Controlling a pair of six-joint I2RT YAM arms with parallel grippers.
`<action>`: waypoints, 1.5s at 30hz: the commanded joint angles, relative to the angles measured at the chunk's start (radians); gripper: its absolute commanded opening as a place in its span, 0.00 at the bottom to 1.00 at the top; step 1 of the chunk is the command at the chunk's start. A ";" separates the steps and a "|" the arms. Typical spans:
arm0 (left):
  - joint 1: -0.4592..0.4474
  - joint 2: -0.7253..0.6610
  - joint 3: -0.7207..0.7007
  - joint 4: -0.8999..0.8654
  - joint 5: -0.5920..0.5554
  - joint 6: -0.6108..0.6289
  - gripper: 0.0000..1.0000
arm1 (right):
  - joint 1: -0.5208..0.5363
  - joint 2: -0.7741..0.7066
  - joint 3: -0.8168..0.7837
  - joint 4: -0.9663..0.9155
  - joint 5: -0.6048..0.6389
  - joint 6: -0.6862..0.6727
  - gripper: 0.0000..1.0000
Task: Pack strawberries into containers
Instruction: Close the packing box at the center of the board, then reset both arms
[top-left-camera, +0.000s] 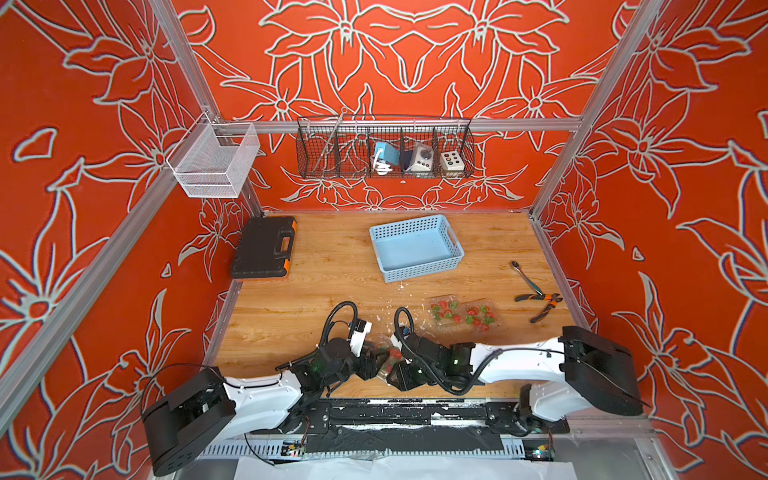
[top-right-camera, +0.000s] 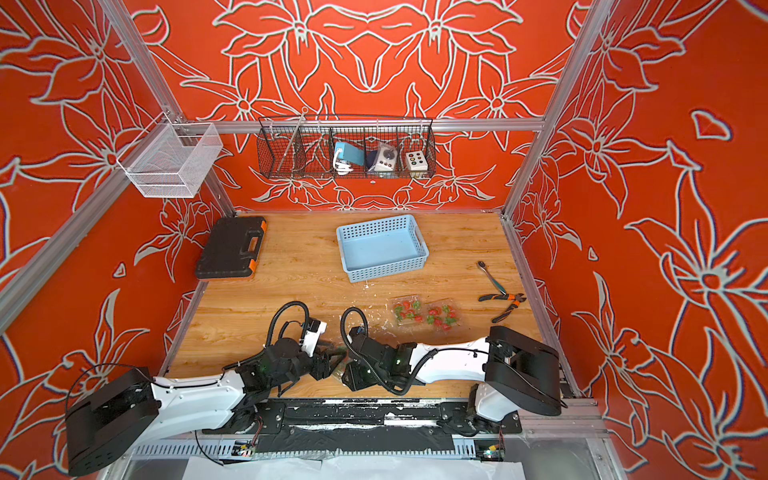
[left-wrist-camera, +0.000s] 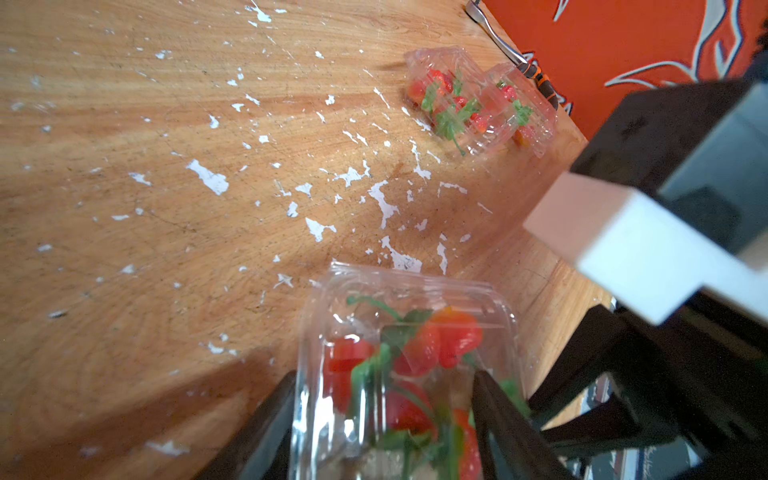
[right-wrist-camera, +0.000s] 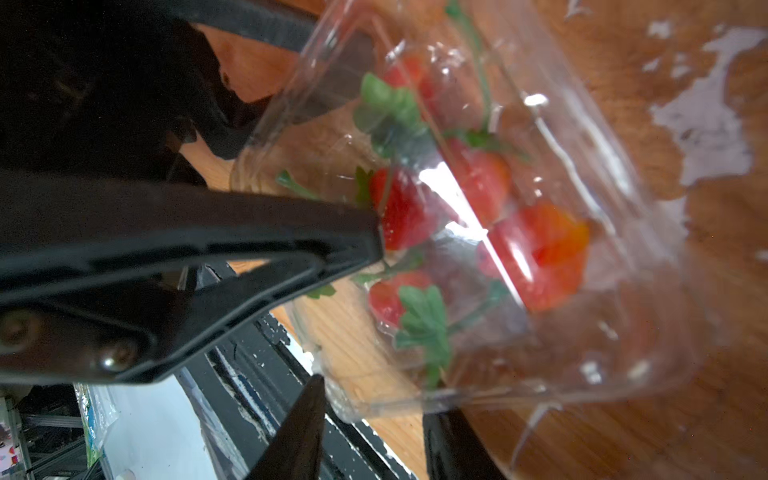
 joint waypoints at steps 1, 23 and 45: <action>-0.010 0.003 -0.056 -0.018 0.031 -0.007 0.62 | -0.009 0.044 -0.012 -0.070 0.062 0.010 0.39; 0.022 0.268 0.148 0.170 0.026 0.031 0.64 | -0.299 -0.239 0.056 -0.280 0.164 -0.273 0.51; 0.503 0.055 0.282 0.175 -0.184 0.277 0.94 | -1.046 -0.528 0.004 -0.116 0.556 -0.769 0.95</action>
